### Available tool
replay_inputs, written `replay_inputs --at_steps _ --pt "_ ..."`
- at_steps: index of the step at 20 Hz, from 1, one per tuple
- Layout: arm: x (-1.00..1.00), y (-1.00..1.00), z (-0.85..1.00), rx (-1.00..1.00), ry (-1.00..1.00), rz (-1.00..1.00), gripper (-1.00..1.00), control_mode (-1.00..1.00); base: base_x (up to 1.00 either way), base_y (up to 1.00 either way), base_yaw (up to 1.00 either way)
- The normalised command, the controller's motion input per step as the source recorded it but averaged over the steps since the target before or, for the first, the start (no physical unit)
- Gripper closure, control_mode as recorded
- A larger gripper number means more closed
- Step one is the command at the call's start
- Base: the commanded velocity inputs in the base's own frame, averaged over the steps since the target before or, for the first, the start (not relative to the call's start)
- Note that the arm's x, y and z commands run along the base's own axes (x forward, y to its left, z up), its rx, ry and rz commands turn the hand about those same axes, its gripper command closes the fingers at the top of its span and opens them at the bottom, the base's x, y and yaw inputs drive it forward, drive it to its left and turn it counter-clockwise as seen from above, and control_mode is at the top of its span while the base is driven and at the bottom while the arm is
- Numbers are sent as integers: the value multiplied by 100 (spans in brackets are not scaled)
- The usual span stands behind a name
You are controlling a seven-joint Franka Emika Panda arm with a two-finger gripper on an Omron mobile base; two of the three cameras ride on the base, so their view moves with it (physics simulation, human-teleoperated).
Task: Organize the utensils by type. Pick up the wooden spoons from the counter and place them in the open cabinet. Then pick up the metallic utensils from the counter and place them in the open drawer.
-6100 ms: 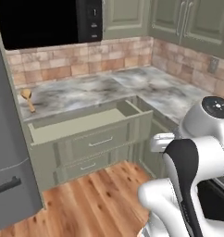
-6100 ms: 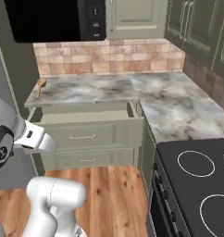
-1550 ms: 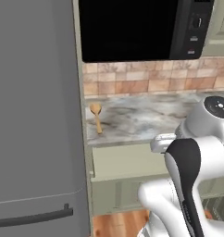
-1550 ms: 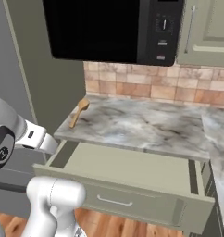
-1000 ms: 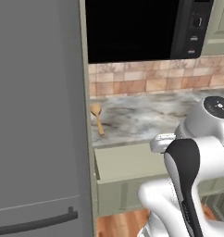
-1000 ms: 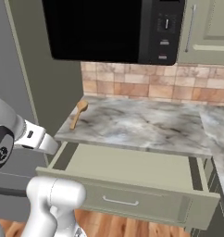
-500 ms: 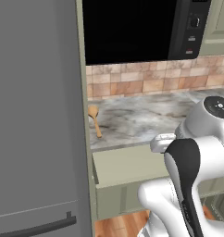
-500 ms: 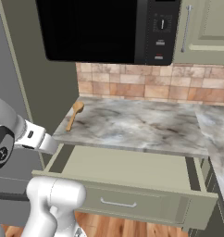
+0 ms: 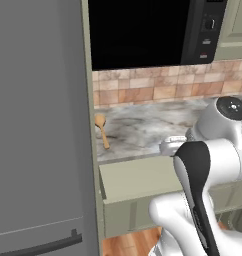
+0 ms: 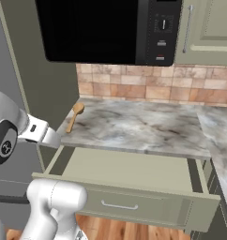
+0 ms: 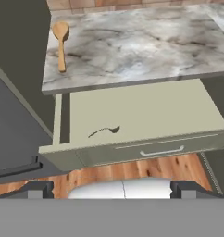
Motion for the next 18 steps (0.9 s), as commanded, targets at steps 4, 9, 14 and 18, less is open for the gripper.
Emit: replay_inputs --at_steps 4,9,14,18 --pt "49 0 37 0 -5 0 -100 -100 0 0 0" --pt "52 4 17 0 -1 1 -100 -100 0 0 0" --pt "52 10 -2 0 -1 18 -100 -100 0 0 0" --pt "49 19 -12 0 -1 23 -100 -100 0 0 0"
